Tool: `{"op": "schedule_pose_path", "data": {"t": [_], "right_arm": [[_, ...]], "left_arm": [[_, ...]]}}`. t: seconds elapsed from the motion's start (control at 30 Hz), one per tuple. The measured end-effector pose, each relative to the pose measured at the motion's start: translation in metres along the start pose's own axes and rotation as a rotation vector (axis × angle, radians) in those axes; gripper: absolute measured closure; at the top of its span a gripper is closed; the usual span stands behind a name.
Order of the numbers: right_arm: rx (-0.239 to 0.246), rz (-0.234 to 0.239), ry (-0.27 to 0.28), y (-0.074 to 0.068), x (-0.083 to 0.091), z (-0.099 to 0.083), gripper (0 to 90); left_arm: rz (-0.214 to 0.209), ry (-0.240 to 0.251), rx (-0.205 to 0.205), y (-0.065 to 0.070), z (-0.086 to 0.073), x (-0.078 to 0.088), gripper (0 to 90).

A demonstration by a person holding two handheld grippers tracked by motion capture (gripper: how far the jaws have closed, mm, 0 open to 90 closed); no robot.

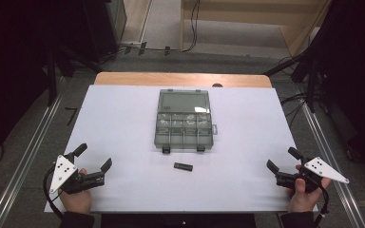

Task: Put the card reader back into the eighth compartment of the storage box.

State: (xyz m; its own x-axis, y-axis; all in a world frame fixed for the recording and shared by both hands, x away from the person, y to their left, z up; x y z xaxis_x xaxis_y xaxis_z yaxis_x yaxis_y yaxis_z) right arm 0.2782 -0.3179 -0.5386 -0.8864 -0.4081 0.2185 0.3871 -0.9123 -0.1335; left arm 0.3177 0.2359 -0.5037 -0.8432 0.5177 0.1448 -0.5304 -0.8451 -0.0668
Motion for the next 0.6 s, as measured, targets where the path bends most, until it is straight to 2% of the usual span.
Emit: {"op": "schedule_pose_path", "data": {"t": [0.1,0.3,0.4,0.5,0.6], "right_arm": [[-0.001,-0.003,0.001,0.000,0.000,0.001,0.0],[-0.007,0.020,0.000,-0.005,0.000,0.005,0.0],[-0.013,0.080,-0.004,-0.012,-0.003,0.008,0.0],[0.008,0.104,-0.025,-0.020,-0.006,0.010,0.0],[0.031,0.103,-0.039,-0.024,-0.009,0.012,0.0]], "left_arm": [[0.000,-0.003,-0.002,0.000,0.000,0.000,2.3],[0.000,-0.003,-0.005,0.001,-0.001,0.001,2.3],[0.000,-0.003,-0.006,0.001,-0.001,0.001,2.3],[0.001,-0.006,-0.009,0.001,-0.001,0.000,2.3],[0.004,-0.006,-0.008,0.001,-0.001,0.000,2.3]]}}
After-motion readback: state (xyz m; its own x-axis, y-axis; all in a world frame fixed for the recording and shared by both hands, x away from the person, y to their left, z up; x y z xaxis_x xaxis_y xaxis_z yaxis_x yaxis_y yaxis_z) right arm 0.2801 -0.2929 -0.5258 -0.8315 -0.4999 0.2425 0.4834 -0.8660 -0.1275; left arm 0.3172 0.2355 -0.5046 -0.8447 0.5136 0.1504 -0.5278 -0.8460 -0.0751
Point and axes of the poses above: each handheld gripper's, and its own axes: x roughly backward along the jaws, z roughly out of its top, y roughly to its right, the point moved 10 cm from there along -x, roughly forward along the jaws, and after that the axes turned 2 degrees about y, right-handed, at the moved point
